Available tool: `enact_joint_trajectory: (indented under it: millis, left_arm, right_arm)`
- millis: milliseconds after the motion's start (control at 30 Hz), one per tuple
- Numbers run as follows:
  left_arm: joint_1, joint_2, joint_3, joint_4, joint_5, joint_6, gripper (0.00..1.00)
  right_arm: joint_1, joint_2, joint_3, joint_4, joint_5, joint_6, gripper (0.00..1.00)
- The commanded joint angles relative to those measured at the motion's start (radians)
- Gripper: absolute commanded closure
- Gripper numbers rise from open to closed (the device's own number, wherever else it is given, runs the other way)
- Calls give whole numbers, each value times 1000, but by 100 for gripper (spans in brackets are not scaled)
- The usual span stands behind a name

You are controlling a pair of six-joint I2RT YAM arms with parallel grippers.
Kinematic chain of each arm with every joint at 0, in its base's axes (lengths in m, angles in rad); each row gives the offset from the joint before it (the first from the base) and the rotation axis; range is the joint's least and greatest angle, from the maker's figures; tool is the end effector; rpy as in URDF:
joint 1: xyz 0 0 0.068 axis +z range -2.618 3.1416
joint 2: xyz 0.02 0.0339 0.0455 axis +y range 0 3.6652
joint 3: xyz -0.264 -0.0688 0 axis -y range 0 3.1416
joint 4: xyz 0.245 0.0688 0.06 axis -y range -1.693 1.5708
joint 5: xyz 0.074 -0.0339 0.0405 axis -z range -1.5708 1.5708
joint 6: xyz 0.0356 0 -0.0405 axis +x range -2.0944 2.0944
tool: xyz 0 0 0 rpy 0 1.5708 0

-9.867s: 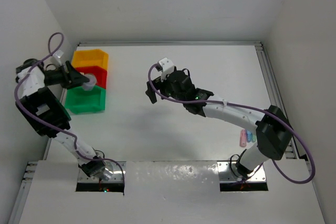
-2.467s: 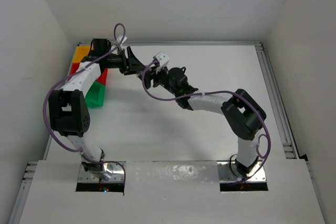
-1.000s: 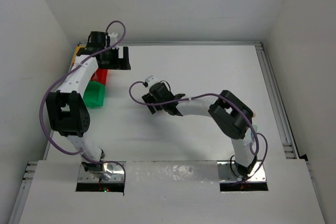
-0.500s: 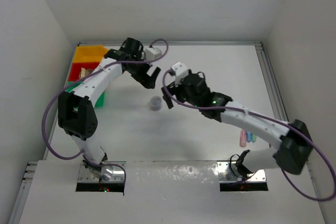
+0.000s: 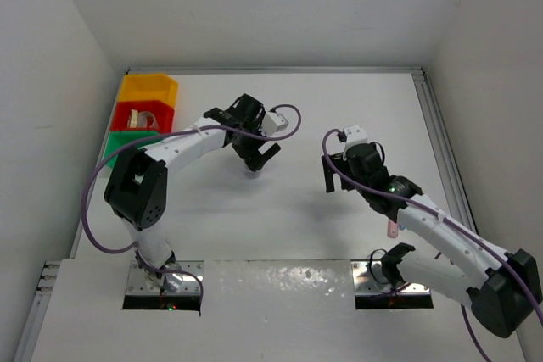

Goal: Sort the stationery into containers
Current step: Pick up the stationery from the center of the board.

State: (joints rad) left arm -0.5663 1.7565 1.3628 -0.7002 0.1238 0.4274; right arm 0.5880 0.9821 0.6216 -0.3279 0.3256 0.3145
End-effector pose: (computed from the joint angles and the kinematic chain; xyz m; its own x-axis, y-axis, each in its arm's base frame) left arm 0.3084 -0.2013 0.2373 -0.4418 0.7683 -0.4632 0.8388 0.5369 0.0904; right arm 0.1786 0.1054 0.2343 -0.6017 -0.0489 -0.7972 -0.1408 0.9890 0.0456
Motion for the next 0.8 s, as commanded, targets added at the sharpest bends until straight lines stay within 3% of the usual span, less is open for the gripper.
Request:
enact_joint_trajectory:
  millis: [0,333,467,767]
  left_arm:
    - [-33,29,-45,122,-61,-30,0]
    - [-30,75,-85,194,-61,-101,5]
    - [-23,74,-93,176,-46,-101,20]
    - [-18,93,-114,171,-30,-92,40]
  right_arm:
    - [-14,-39,-10,16,26,40,1]
    - [-25,-62,-29,9,26,58,1]
    - [-28,-83,-40,15,49,54,1]
    - [-43,-102,-11,13,63,3,1]
